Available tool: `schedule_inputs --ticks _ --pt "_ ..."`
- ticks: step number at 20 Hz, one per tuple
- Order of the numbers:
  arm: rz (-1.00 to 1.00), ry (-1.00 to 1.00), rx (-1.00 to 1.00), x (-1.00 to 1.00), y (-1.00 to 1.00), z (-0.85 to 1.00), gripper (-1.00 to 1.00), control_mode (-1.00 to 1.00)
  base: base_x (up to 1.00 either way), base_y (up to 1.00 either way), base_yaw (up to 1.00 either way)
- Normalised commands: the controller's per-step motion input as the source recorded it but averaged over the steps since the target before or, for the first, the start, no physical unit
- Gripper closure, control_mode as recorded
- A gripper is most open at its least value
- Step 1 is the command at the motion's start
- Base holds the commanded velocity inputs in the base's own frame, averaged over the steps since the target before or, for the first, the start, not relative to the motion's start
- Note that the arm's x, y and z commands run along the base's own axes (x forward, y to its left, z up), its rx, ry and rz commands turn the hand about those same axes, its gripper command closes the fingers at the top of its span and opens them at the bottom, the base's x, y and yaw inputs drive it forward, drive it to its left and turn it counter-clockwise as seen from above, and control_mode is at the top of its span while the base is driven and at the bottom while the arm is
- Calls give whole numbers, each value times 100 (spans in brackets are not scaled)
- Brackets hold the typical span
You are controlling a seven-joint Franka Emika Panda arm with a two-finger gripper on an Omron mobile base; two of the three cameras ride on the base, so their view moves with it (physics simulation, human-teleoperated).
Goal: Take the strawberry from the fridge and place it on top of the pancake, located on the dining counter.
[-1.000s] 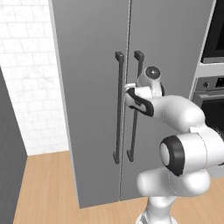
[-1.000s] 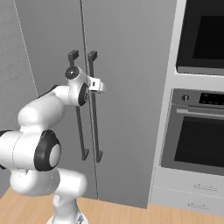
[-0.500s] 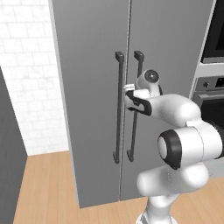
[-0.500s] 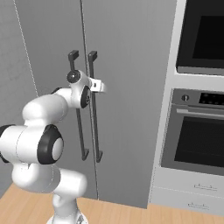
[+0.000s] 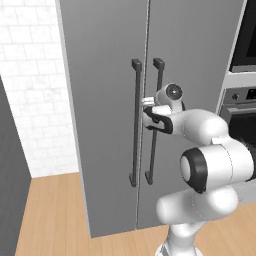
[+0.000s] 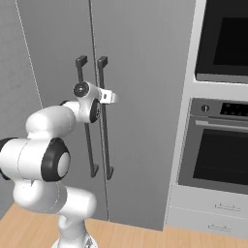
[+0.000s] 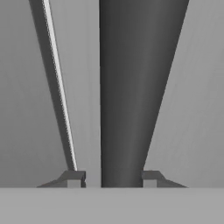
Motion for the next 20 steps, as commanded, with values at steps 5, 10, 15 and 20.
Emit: schedule_inputs --ticks 5,10,15,20 --pt "0 1 1 -67 0 0 100 -100 0 0 0" --pt "-3 -5 3 -100 -10 5 100 -100 0 0 0" --pt "-1 0 13 -100 -22 14 100 -100 0 0 0" --pt "-2 0 13 -100 -24 5 100 -100 0 0 0"
